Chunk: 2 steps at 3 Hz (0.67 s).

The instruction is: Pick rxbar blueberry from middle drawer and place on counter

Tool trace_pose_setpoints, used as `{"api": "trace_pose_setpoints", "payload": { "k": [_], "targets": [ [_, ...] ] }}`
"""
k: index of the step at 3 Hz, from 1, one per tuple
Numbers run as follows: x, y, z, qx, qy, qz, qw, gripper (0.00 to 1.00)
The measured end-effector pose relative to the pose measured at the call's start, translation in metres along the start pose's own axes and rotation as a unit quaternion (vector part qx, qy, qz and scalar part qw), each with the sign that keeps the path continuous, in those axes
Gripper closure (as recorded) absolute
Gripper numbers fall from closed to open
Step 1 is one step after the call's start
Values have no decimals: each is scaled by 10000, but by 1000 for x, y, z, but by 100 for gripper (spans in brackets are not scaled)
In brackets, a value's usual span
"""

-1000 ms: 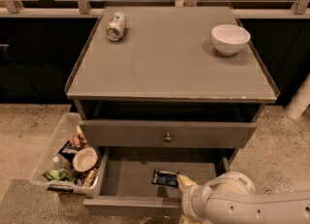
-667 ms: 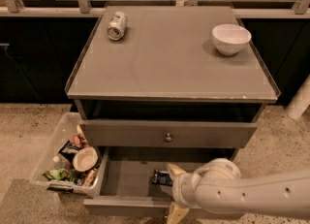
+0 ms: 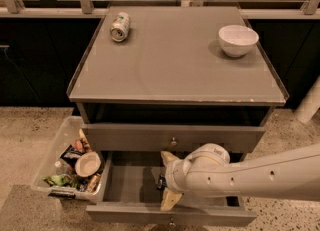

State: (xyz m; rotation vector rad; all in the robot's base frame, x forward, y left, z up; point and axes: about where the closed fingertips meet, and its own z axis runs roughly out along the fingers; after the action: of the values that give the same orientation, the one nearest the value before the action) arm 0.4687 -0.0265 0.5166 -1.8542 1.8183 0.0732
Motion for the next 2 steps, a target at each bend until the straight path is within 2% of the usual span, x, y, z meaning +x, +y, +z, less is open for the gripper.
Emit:
{"api": "trace_pose_setpoints", "payload": {
  "k": [1, 2],
  "targets": [
    [16, -8, 10, -8, 188, 73, 9998, 0],
    [39, -15, 41, -150, 488, 255, 9984, 0]
  ]
}}
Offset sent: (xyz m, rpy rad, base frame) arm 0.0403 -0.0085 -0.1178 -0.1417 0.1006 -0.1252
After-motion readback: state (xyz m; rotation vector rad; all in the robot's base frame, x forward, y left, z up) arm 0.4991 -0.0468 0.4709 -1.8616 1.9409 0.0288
